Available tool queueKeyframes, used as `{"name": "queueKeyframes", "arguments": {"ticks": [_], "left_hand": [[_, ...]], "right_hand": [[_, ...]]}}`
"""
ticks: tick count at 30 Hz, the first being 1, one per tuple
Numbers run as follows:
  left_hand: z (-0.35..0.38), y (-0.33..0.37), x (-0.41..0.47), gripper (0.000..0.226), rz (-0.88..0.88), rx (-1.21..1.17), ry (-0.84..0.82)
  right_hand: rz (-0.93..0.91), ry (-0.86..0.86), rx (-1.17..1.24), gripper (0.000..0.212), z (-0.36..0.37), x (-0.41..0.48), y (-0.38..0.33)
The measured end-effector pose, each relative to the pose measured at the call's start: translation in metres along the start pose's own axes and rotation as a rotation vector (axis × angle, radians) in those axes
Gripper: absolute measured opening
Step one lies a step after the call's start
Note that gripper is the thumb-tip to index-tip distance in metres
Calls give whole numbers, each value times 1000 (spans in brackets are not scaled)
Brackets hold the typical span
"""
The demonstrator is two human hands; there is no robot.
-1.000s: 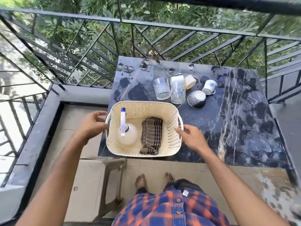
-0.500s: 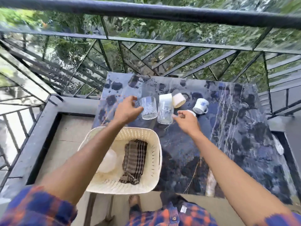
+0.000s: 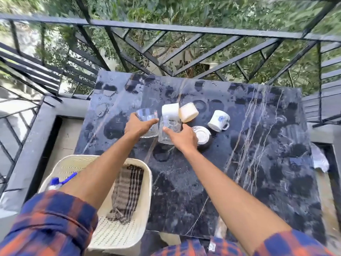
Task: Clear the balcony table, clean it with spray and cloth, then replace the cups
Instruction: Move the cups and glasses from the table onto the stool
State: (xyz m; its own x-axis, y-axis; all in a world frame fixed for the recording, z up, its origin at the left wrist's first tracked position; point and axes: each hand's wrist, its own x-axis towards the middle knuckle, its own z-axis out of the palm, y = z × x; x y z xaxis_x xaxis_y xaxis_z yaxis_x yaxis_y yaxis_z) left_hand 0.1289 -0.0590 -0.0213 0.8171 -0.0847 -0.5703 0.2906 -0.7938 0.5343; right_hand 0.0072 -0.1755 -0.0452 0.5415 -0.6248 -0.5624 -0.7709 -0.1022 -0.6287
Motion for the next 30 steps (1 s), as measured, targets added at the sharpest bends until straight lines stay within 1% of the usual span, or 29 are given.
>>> {"name": "queueKeyframes", "arguments": {"ticks": [3, 7, 10, 12, 14, 15, 17, 19, 20, 22, 23, 24, 27, 28, 30], "left_hand": [[3, 2, 3, 99, -14, 27, 19], [-4, -1, 0, 92, -38, 42, 35], [-14, -2, -7, 98, -21, 0, 46], [-25, -1, -14, 100, 1, -51, 59], [-38, 0, -21, 99, 47, -128, 53], [-45, 2, -27, 97, 82, -169, 46], [-59, 4, -39, 87, 143, -238, 44], [-72, 6, -52, 77, 184, -291, 35], [-80, 5, -58, 77, 206, -326, 23], [-99, 3, -73, 86, 242, -420, 10], [-109, 2, -80, 92, 253, -463, 9], [-120, 0, -88, 94, 262, -502, 13], [-162, -18, -109, 78, 320, -599, 6], [-180, -29, -117, 78, 351, -627, 7], [-204, -45, -128, 92, 380, -655, 17]], "right_hand": [[9, -12, 7, 86, -1, 2, -1], [22, -14, -17, 86, -2, -3, -2], [-5, -7, -47, 84, -2, -10, 2], [-40, -9, -10, 82, -3, -14, 10], [-69, -30, 79, 82, -6, -20, 20], [-83, -39, 143, 85, -7, -22, 25], [-80, -73, 337, 90, -14, -30, 32], [-110, -157, 537, 78, -23, -39, 31], [-136, -195, 615, 72, -29, -44, 28], [-215, -282, 726, 61, -42, -56, 10], [-255, -319, 749, 60, -46, -59, -1], [-299, -337, 736, 62, -47, -62, -14], [-386, -364, 665, 80, -38, -77, -60], [-417, -391, 654, 87, -32, -87, -76], [-460, -445, 661, 94, -23, -100, -100]]}}
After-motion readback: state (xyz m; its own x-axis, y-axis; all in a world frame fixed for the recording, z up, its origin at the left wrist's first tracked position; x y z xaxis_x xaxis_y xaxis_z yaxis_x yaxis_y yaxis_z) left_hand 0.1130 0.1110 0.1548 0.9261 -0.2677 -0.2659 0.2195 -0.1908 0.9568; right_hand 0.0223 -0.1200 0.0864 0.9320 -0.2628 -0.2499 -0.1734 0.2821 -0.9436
